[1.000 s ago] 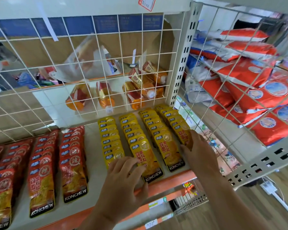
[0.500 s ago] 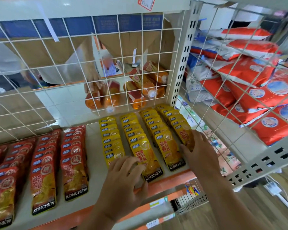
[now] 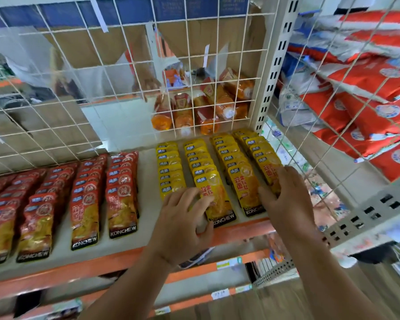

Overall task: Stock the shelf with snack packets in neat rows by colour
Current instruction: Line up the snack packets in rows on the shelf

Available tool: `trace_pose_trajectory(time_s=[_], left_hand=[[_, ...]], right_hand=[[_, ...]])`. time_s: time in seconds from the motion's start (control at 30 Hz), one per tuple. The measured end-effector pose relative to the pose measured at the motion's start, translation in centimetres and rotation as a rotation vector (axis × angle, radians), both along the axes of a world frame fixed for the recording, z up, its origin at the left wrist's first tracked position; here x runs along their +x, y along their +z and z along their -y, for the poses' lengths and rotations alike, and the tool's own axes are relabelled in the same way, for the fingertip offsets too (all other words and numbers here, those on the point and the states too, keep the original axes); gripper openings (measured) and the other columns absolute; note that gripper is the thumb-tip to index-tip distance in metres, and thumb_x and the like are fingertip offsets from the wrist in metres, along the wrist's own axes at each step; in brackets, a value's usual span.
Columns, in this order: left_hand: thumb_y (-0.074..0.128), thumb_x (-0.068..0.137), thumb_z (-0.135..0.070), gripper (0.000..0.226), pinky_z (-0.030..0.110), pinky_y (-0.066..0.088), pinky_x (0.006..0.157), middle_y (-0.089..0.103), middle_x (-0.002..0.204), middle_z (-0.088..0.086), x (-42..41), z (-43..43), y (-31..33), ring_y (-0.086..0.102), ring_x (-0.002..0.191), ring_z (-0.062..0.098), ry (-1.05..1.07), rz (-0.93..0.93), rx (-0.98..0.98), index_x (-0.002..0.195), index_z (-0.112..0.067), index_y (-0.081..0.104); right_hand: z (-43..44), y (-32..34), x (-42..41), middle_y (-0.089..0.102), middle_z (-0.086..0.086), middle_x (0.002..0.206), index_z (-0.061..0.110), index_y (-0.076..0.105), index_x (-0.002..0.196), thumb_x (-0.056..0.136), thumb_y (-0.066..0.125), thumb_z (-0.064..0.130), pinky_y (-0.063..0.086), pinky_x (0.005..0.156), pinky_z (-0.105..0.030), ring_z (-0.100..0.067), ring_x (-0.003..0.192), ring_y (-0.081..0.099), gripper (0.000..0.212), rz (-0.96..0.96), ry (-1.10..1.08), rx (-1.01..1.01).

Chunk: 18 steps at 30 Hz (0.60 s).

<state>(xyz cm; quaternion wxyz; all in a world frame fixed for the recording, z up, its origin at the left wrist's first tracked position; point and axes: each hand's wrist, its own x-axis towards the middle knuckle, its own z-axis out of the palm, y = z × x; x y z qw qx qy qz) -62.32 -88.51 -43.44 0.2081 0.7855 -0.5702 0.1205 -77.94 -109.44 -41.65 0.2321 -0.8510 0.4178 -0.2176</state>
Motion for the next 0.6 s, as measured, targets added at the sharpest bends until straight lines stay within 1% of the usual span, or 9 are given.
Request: trace_pose_trajectory(time_s=[0.07,0.13,0.17,0.27,0.33,0.4,0.43,0.5,0.6], left_hand=[[0.065,0.084,-0.037,0.050,0.048,0.044,0.102,0.060,0.131,0.009,-0.1,-0.1,0.3,0.055,0.123,0.035,0.003,0.007,0.007,0.130,-0.018,0.067],[0.065,0.086,-0.037,0.051,0.051,0.043,0.103,0.059,0.136,0.010,-0.4,-0.5,0.6,0.053,0.128,0.036,0.009,0.019,0.000,0.133,-0.019,0.066],[0.066,0.086,-0.038,0.052,0.052,0.042,0.105,0.058,0.139,0.010,-0.6,-0.8,0.8,0.052,0.130,0.037,0.017,0.022,-0.013,0.134,-0.020,0.066],[0.065,0.086,-0.045,0.060,0.054,0.038,0.110,0.053,0.148,0.010,-1.2,-2.9,1.3,0.046,0.139,0.039,0.067,0.045,-0.023,0.142,-0.025,0.061],[0.062,0.086,-0.052,0.067,0.057,0.036,0.112,0.049,0.153,0.010,-1.2,-5.3,1.9,0.042,0.143,0.041,0.098,0.070,-0.022,0.148,-0.028,0.053],[0.058,0.086,-0.056,0.072,0.059,0.034,0.115,0.043,0.158,0.009,-0.9,-8.4,2.7,0.036,0.148,0.042,0.150,0.074,-0.029,0.153,-0.032,0.044],[0.057,0.085,-0.058,0.074,0.060,0.033,0.115,0.042,0.160,0.009,-0.6,-10.2,3.3,0.034,0.149,0.041,0.181,0.069,-0.043,0.153,-0.033,0.041],[0.058,0.083,-0.059,0.076,0.060,0.033,0.115,0.043,0.159,0.011,0.0,-14.3,4.6,0.035,0.149,0.042,0.227,0.069,-0.082,0.153,-0.032,0.042],[0.059,0.081,-0.058,0.078,0.060,0.035,0.114,0.047,0.157,0.012,1.5,-21.5,7.5,0.040,0.145,0.044,0.303,0.115,-0.122,0.152,-0.028,0.047]], right_hand=[[-1.0,0.3,-0.1,0.048,-0.003,0.134,0.024,0.047,0.132,0.085,0.045,0.058,0.047,0.099,-0.052,-0.029,0.124,0.048,0.058,-0.014,0.003,0.009],[-2.3,0.8,-0.3,0.041,-0.005,0.148,0.026,0.042,0.142,0.083,0.040,0.065,0.044,0.106,-0.052,-0.030,0.136,0.041,0.070,-0.030,-0.001,-0.020],[-3.0,1.2,-0.4,0.037,-0.006,0.153,0.027,0.039,0.146,0.084,0.041,0.065,0.043,0.108,-0.051,-0.030,0.139,0.039,0.073,-0.041,0.001,-0.039],[-5.5,2.6,-0.4,0.033,-0.009,0.157,0.025,0.039,0.150,0.089,0.049,0.060,0.039,0.111,-0.052,-0.035,0.143,0.034,0.071,-0.033,0.049,-0.113],[-7.5,3.3,0.0,0.028,-0.008,0.162,0.024,0.038,0.152,0.091,0.052,0.059,0.031,0.117,-0.051,-0.032,0.149,0.025,0.072,-0.039,0.086,-0.118],[-10.4,3.9,0.7,0.022,-0.009,0.165,0.023,0.035,0.155,0.091,0.050,0.061,0.022,0.121,-0.049,-0.030,0.152,0.017,0.076,-0.062,0.119,-0.104],[-12.3,4.4,1.2,0.023,-0.010,0.165,0.022,0.035,0.155,0.090,0.048,0.063,0.021,0.121,-0.048,-0.031,0.152,0.017,0.078,-0.060,0.144,-0.106],[-16.4,5.7,2.4,0.027,-0.015,0.163,0.018,0.038,0.153,0.088,0.050,0.060,0.020,0.120,-0.047,-0.034,0.150,0.022,0.079,-0.043,0.201,-0.124],[-22.8,8.6,4.5,0.028,-0.015,0.162,0.020,0.033,0.155,0.083,0.038,0.065,0.016,0.121,-0.044,-0.033,0.151,0.022,0.086,-0.048,0.292,-0.180]])
